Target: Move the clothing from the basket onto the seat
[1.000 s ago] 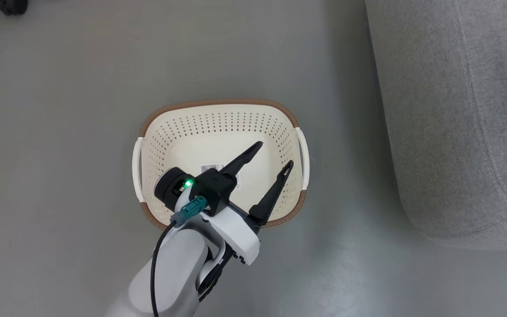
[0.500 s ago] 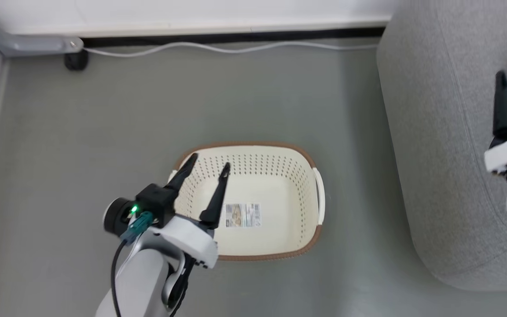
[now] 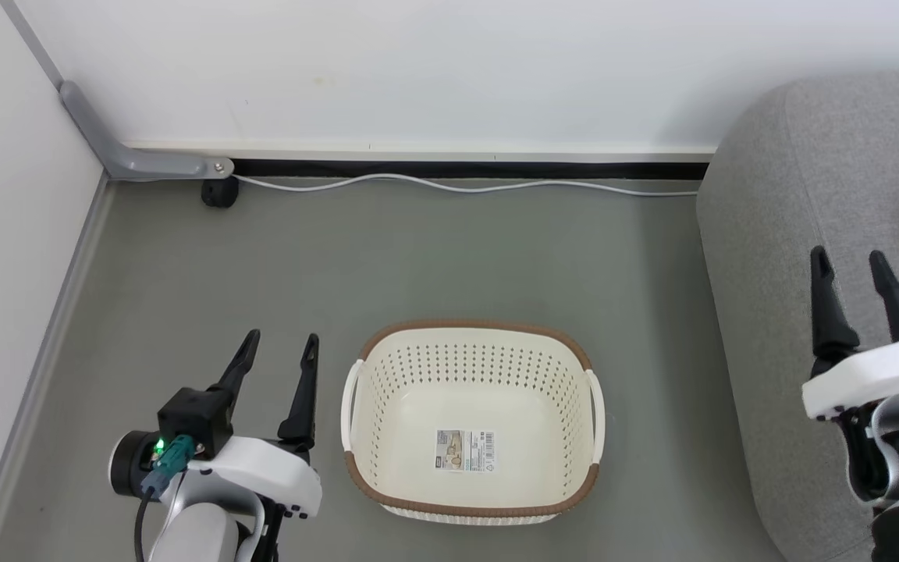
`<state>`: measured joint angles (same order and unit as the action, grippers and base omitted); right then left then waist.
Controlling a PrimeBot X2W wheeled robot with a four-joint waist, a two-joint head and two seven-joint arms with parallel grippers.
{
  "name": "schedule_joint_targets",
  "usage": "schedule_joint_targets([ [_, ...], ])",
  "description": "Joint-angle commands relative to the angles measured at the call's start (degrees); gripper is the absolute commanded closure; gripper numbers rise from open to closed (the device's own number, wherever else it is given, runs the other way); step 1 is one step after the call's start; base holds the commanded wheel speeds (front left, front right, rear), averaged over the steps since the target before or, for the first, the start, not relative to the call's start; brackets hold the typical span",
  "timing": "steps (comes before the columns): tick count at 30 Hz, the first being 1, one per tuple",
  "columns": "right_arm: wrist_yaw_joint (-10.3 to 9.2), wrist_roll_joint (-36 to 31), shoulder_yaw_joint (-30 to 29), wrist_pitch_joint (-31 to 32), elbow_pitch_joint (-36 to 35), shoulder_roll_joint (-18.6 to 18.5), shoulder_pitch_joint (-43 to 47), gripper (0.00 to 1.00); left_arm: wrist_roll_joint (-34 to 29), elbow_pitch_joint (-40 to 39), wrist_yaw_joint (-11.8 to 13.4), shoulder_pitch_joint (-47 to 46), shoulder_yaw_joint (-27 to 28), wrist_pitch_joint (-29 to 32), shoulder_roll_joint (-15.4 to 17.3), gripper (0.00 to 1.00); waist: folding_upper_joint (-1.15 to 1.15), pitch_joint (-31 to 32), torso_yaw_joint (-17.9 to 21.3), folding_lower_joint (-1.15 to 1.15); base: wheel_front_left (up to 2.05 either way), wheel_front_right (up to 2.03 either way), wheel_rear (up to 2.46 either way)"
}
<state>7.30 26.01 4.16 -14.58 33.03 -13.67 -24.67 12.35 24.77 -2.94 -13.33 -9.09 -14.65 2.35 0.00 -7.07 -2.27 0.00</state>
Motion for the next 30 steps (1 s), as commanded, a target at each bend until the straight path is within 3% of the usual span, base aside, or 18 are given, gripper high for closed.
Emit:
schedule_joint_targets([
  [1, 0.19, -0.8, 0.8, -0.4, -2.0, 0.0, 0.9, 0.0, -0.7, -1.7, 0.5, -0.2, 2.3, -0.3, 0.6, 0.0, 0.0, 1.1, -0.6, 0.0, 0.0, 0.0, 0.0],
  [13, 0.19, -4.2, 3.2, -0.4, -8.8, 3.4, 10.6, 0.0, -2.9, -5.5, 2.1, 7.3, 9.9, -0.3, 0.5, 0.0, 0.0, 5.7, 0.8, 0.0, 0.0, 0.0, 0.0],
  [30, 0.19, -6.1, 2.3, -0.4, -10.7, 4.9, 15.5, 0.0, -2.3, -7.6, 2.6, 12.0, 10.4, -0.3, 0.5, 0.0, 0.0, 7.8, 2.5, 0.0, 0.0, 0.0, 0.0],
])
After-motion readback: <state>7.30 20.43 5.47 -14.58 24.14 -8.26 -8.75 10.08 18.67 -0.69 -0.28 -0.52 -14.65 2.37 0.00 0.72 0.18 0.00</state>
